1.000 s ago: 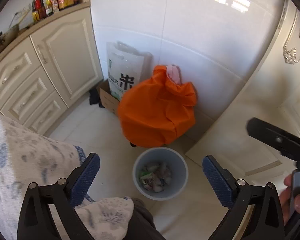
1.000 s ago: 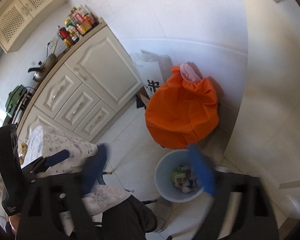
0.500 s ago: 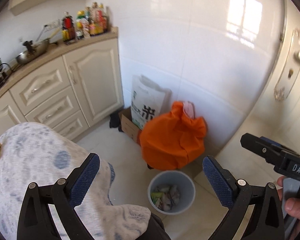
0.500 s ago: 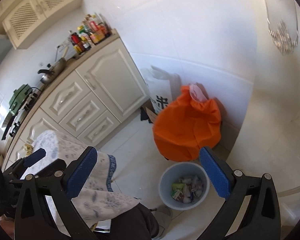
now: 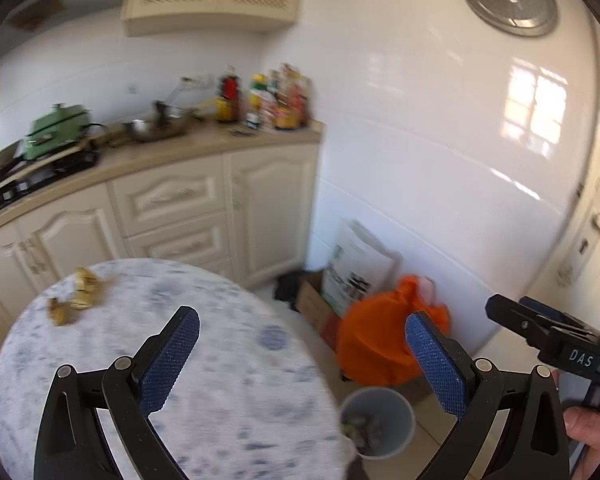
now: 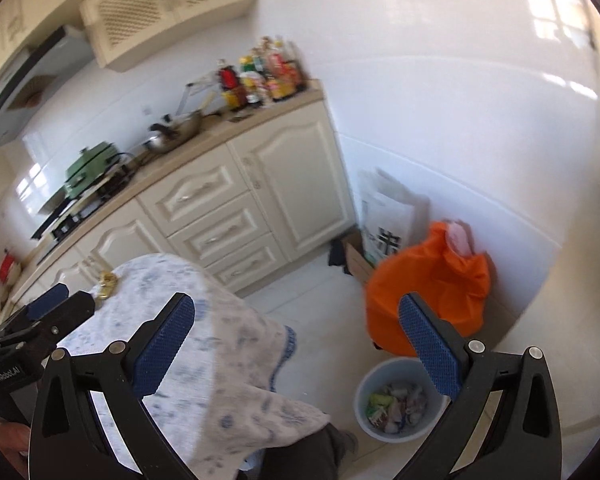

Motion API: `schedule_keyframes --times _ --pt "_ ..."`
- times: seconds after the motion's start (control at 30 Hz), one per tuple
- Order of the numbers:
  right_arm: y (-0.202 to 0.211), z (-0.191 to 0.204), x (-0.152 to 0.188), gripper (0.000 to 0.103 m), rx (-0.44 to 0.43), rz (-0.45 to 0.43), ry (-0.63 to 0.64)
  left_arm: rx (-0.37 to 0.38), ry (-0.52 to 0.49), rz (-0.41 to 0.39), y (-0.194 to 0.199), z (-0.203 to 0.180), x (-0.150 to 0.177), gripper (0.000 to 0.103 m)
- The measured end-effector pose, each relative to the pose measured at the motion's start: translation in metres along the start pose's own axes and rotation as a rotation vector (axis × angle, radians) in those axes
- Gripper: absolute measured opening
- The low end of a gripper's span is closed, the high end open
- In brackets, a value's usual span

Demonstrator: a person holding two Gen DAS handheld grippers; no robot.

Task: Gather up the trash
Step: 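Move both open tools back over the table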

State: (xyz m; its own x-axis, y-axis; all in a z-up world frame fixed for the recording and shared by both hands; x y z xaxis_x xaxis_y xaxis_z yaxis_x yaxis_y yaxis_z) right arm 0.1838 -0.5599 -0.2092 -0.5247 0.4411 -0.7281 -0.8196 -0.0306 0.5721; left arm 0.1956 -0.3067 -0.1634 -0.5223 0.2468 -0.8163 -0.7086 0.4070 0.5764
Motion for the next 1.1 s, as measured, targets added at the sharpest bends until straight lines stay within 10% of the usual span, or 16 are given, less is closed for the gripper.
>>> schedule_keyframes --times 0.67,1.1 --pt "-0.045 0.233 -0.019 0.103 -0.248 -0.017 0.299 -0.362 0.227 -0.133 0.123 0.21 0.03 0.102" --pt "-0.131 0.319 0.012 0.103 -0.31 0.08 0.404 -0.475 0.293 -0.061 0.084 0.283 0.041 0.102"
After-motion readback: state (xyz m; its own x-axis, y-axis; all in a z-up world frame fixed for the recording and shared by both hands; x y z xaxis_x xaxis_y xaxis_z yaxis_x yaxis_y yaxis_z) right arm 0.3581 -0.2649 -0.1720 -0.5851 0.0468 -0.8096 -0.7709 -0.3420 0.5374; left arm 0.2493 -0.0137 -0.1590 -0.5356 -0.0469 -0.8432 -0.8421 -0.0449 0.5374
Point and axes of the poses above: each gripper's, at about its wrist camera, not at the fingertips, and y roughly against the way its jaws point, z to its left, x to its underside, the point moved 10 cm from there along -y, roughly the way its jaws point, and after that the axes turned 7 degrees about -x, right-handed, at the moved point
